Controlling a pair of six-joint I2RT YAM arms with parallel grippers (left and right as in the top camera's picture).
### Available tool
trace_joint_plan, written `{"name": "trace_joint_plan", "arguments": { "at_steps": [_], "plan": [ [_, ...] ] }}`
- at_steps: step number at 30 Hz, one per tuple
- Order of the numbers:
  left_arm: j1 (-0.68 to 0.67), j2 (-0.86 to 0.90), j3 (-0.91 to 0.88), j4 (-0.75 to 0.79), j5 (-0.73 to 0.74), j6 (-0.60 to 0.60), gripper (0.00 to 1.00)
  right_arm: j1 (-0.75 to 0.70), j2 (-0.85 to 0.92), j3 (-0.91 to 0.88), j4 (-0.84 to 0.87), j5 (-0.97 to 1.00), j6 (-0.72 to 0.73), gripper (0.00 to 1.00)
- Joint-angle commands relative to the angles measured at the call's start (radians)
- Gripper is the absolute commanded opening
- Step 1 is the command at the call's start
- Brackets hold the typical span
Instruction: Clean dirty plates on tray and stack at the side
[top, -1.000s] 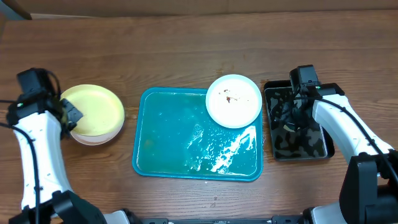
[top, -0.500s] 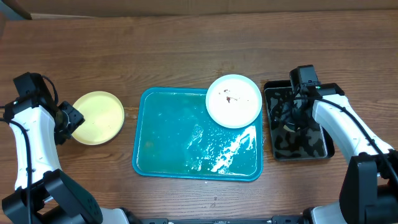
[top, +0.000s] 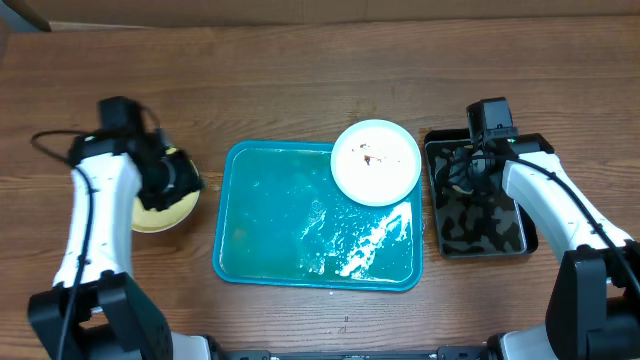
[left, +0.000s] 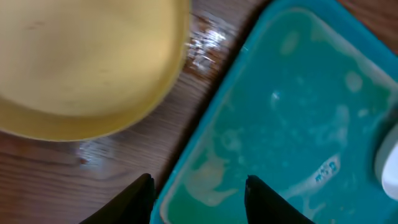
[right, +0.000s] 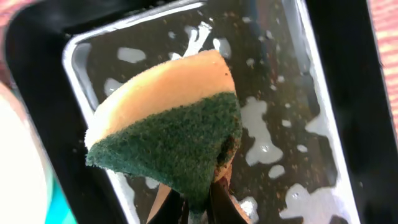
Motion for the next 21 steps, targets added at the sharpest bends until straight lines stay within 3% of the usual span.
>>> {"name": "trace_joint_plan", "arguments": {
  "at_steps": [1, 5, 11, 14, 18, 21],
  "plan": [
    [-0.076, 0.001, 0.017, -0.001, 0.023, 0.07, 0.49, -0.002, -0.003, -0.02, 0.007, -0.064, -0.029, 0.05],
    [-0.142, 0.001, 0.017, 0.006, -0.027, 0.069, 0.48, -0.002, 0.034, -0.053, 0.005, -0.171, -0.023, 0.12],
    [-0.175, 0.001, 0.017, 0.01, -0.037, 0.069, 0.48, -0.002, 0.124, -0.089, 0.003, -0.369, -0.002, 0.12],
    [-0.175, 0.001, 0.017, 0.004, -0.038, 0.069, 0.48, -0.005, 0.151, -0.115, 0.013, -0.362, 0.112, 0.04],
    [-0.175, 0.001, 0.017, -0.001, -0.038, 0.069, 0.47, -0.032, 0.156, -0.126, -0.035, -0.127, 0.397, 0.04],
    [-0.175, 0.001, 0.017, -0.008, -0.039, 0.07, 0.47, -0.065, 0.156, -0.126, -0.055, -0.12, 0.507, 0.04]
  ]
}}
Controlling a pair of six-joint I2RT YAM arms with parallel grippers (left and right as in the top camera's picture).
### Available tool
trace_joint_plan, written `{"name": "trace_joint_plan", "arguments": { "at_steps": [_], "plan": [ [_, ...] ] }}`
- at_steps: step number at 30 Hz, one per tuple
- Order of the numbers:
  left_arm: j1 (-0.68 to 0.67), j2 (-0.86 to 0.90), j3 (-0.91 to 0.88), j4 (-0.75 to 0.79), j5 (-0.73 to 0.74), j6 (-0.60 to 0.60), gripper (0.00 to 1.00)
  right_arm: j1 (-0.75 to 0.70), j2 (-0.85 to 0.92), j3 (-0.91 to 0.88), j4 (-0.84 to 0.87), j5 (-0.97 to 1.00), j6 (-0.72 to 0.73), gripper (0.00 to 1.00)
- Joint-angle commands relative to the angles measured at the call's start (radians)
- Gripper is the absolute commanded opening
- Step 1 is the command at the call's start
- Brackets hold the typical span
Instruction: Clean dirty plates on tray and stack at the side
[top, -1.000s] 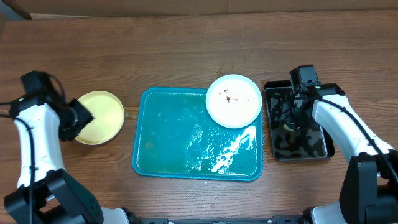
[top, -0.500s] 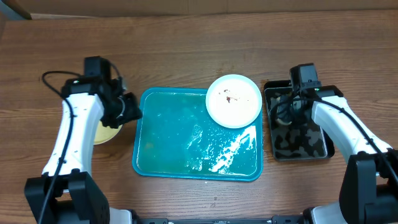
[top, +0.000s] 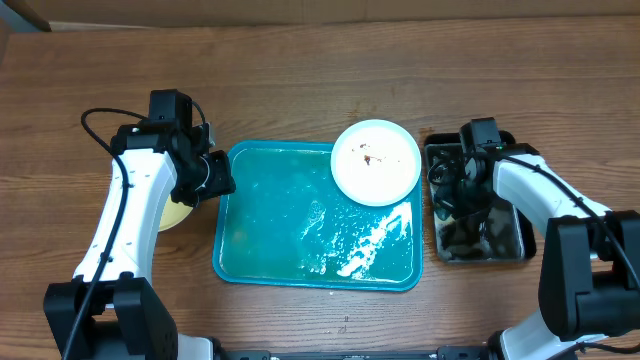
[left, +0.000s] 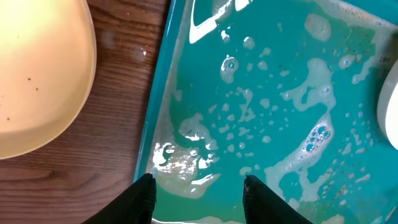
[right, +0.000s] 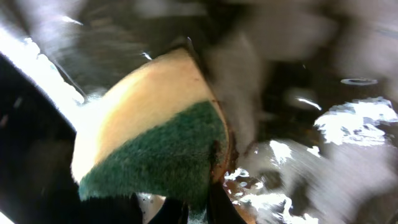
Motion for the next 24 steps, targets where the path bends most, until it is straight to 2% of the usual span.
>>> {"name": "trace_joint_plan", "arguments": {
  "at_steps": [1, 2, 5, 7, 10, 13, 14, 18, 21, 23, 24],
  "plan": [
    [-0.005, 0.001, 0.017, -0.005, -0.014, 0.023, 0.47, -0.051, 0.042, -0.045, -0.016, 0.078, 0.214, 0.04],
    [-0.005, 0.001, 0.017, -0.003, -0.014, 0.023, 0.47, -0.052, 0.042, -0.045, -0.005, 0.017, 0.195, 0.04],
    [-0.005, 0.001, 0.017, 0.003, -0.014, 0.023, 0.47, -0.037, 0.042, -0.045, 0.034, -0.2, 0.022, 0.04],
    [-0.005, 0.001, 0.017, 0.007, -0.014, 0.022, 0.47, -0.009, 0.042, -0.045, 0.026, -0.251, -0.07, 0.04],
    [-0.005, 0.001, 0.017, 0.006, -0.014, 0.023, 0.47, 0.016, 0.042, -0.045, -0.039, -0.133, -0.137, 0.04],
    [-0.005, 0.001, 0.017, 0.004, -0.014, 0.023, 0.46, -0.002, 0.042, -0.044, -0.092, 0.103, 0.022, 0.04],
    [-0.005, 0.001, 0.017, 0.003, -0.014, 0.023, 0.46, -0.015, 0.042, -0.044, -0.096, 0.129, 0.051, 0.04],
    [-0.005, 0.001, 0.017, -0.003, -0.014, 0.023, 0.46, -0.069, 0.042, -0.044, -0.057, 0.028, 0.089, 0.04],
    [-0.005, 0.001, 0.017, -0.002, -0.014, 0.022, 0.46, -0.069, 0.042, -0.044, 0.012, -0.133, -0.114, 0.04],
    [-0.005, 0.001, 0.017, 0.0, -0.014, 0.022, 0.46, -0.05, 0.042, -0.044, 0.002, -0.097, -0.217, 0.04],
    [-0.005, 0.001, 0.017, 0.001, -0.014, 0.022, 0.46, -0.045, 0.042, -0.044, -0.022, -0.018, -0.217, 0.04]
  ]
}}
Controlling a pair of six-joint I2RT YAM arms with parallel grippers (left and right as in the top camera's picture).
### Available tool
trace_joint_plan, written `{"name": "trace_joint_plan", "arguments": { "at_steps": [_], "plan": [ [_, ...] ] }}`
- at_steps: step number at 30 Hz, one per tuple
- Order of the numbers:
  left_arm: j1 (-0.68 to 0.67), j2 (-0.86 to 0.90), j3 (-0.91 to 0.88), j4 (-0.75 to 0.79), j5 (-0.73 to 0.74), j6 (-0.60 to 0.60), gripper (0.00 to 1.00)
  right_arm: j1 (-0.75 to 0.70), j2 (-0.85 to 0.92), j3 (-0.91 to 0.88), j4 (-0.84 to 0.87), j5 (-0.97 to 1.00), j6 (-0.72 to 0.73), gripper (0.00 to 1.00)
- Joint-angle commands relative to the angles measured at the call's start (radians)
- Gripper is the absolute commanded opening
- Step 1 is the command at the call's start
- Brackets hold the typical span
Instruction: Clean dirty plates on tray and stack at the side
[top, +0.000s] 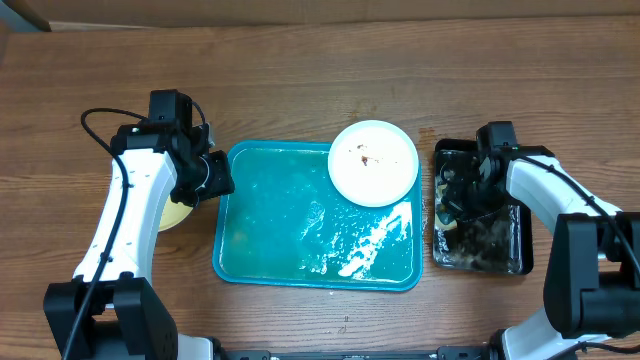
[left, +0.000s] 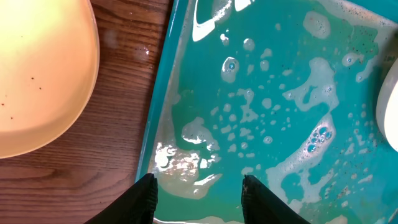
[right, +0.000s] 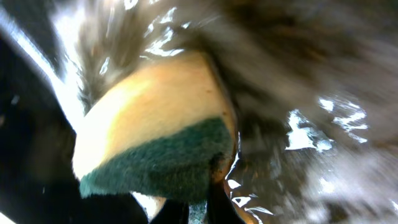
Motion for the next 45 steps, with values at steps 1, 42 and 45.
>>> {"name": "trace_joint_plan", "arguments": {
  "at_steps": [1, 42, 45],
  "plan": [
    [-0.005, 0.001, 0.017, 0.001, -0.007, 0.022, 0.46, 0.021, 0.042, -0.031, -0.025, 0.175, -0.098, 0.04],
    [-0.087, 0.002, 0.017, 0.116, 0.206, 0.12, 0.66, 0.063, -0.195, 0.093, -0.159, 0.242, -0.105, 0.04],
    [-0.137, 0.002, 0.017, 0.171, 0.206, 0.12, 0.68, 0.063, -0.217, 0.093, -0.165, 0.243, -0.106, 0.04]
  ]
}}
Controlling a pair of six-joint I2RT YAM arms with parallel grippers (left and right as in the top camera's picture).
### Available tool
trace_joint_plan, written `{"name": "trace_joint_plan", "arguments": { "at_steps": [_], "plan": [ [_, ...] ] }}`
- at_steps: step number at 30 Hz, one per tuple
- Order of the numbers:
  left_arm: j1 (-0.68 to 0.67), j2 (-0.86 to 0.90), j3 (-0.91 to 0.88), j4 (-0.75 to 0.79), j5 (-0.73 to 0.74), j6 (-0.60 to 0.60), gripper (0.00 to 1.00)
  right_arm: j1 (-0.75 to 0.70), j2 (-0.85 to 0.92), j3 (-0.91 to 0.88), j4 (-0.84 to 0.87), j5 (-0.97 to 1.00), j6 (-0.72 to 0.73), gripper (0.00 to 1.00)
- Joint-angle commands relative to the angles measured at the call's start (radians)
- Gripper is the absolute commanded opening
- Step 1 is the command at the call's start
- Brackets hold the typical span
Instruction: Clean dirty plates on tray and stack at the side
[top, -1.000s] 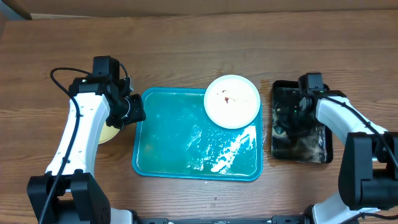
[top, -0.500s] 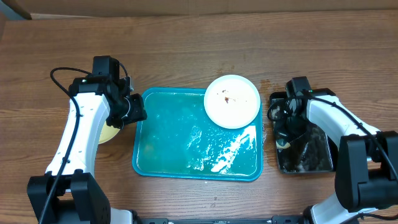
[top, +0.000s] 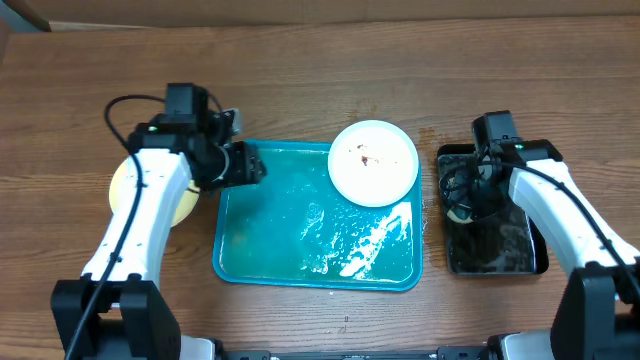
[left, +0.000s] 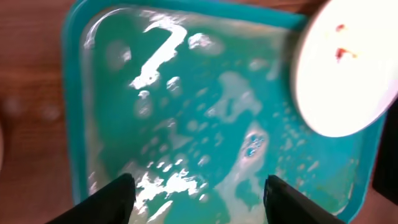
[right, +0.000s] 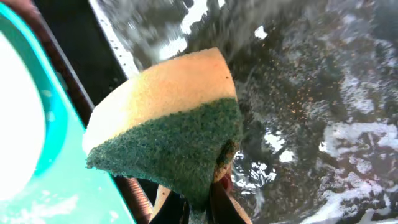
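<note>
A white plate with brown crumbs lies on the far right corner of the wet teal tray; the left wrist view also shows this white plate. My left gripper hangs open over the tray's far left corner, with only soapy tray between its fingers. A yellow plate sits on the table left of the tray, half hidden by my left arm. My right gripper is shut on a yellow-and-green sponge, held over the left part of the black basin.
The black basin holds dirty, speckled water and stands just right of the tray. Bare wooden table runs along the back and front. The tray's floor carries foam and puddles.
My left gripper went from the tray's left edge to above its far left corner, and its jaws stand wider. The sponge, then down in churning water, is now held above the basin's left side.
At first my left gripper was by the yellow plate and the right held the sponge over the basin. Then the left hung at the tray's left edge while the sponge sat in splashing water and the basin shifted a little. Now the sponge is up, wet.
</note>
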Motion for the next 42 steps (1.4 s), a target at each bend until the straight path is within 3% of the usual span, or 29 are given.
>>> {"name": "trace_joint_plan", "arguments": {
  "at_steps": [1, 10, 19, 33, 42],
  "plan": [
    [-0.06, 0.002, 0.017, 0.05, 0.036, 0.029, 0.68, -0.008, -0.037, 0.026, -0.004, 0.022, 0.001, 0.04],
    [-0.225, 0.023, 0.017, 0.239, -0.025, -0.011, 0.7, -0.008, -0.037, 0.026, -0.044, 0.024, 0.003, 0.04],
    [-0.327, 0.185, 0.017, 0.374, -0.061, -0.057, 0.68, -0.008, -0.037, 0.026, -0.081, 0.023, 0.003, 0.04],
    [-0.334, 0.38, 0.017, 0.344, 0.022, -0.213, 0.6, -0.008, -0.037, 0.026, -0.091, 0.023, 0.003, 0.04],
    [-0.333, 0.394, 0.017, 0.229, 0.017, -0.253, 0.36, -0.008, -0.037, 0.026, -0.091, 0.023, 0.003, 0.04]
  ]
}}
